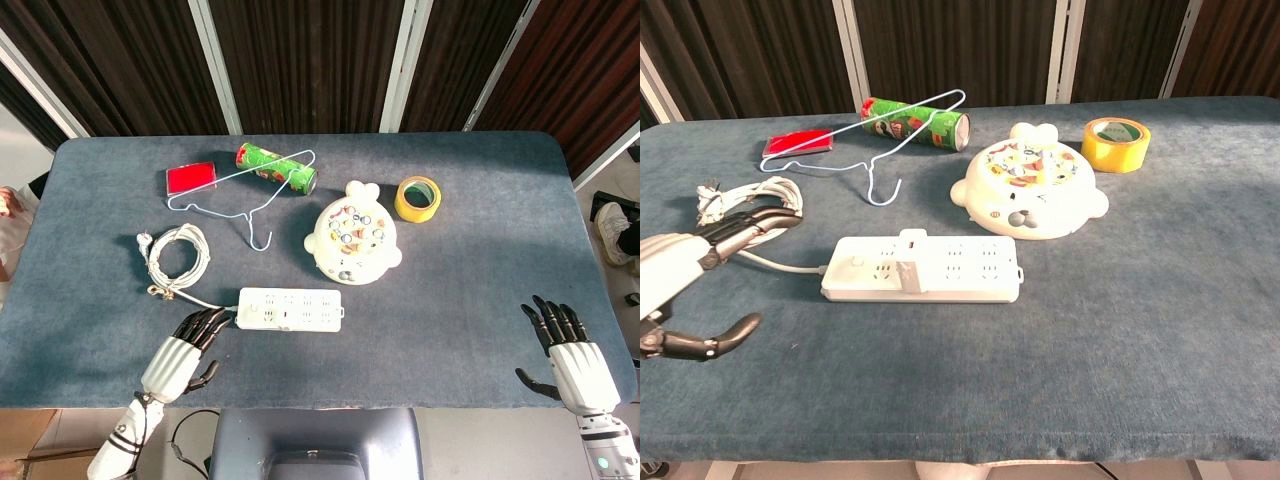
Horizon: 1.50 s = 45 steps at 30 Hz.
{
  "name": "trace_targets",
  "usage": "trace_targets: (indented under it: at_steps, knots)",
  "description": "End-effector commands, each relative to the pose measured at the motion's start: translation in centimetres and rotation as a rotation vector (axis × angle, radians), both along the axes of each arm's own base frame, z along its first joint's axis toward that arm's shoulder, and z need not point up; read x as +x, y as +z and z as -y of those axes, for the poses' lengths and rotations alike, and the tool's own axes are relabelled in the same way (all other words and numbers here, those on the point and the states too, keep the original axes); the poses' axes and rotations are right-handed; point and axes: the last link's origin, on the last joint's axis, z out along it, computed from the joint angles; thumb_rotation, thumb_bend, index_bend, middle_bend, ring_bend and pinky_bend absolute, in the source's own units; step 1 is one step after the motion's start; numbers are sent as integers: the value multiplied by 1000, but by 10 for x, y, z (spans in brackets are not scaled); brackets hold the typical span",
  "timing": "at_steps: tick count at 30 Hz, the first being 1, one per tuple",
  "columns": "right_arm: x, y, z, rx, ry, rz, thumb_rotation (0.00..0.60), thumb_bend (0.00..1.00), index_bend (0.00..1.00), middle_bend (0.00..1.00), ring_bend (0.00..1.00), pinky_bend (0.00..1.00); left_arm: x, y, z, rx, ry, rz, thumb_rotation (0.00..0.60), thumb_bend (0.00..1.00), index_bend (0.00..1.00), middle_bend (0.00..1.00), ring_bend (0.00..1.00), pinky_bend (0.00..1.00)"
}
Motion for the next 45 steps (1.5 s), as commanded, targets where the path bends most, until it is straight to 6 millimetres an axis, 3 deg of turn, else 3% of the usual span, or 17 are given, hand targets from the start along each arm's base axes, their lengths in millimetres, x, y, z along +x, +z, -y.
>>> trace_targets:
  at_steps: [1,7,12,20,35,40,45]
  knots:
    - [0,0,1,0,-2,0,600,325,0,5,0,0,18,-24,-16,27,-23,-14,600,414,0,18,1,114]
    - [0,0,1,-2,-4,-1,600,326,0,5,0,0,32,-44,-27,47,-37,-16,600,402,0,18,1,114]
    - [-1,1,2,0,-16,1,600,325,0,5,0,0,59,-73,-41,62,-51,-46,600,395,0,19,1,114]
    - [-2,5,2,0,-30,11,600,325,0,5,0,0,77,-100,-50,69,-68,-120,600,394,0,24,1,114]
    - [-3,10,1,3,-37,26,600,326,0,5,0,0,88,-115,-61,135,-73,-165,600,391,1,79,56,119]
    - [-3,9,1,5,-36,26,600,326,0,5,0,0,91,-115,-61,141,-74,-148,600,409,96,196,174,204]
    - [-3,9,1,6,-36,25,600,326,0,5,0,0,93,-117,-59,134,-72,-128,600,450,190,290,265,399]
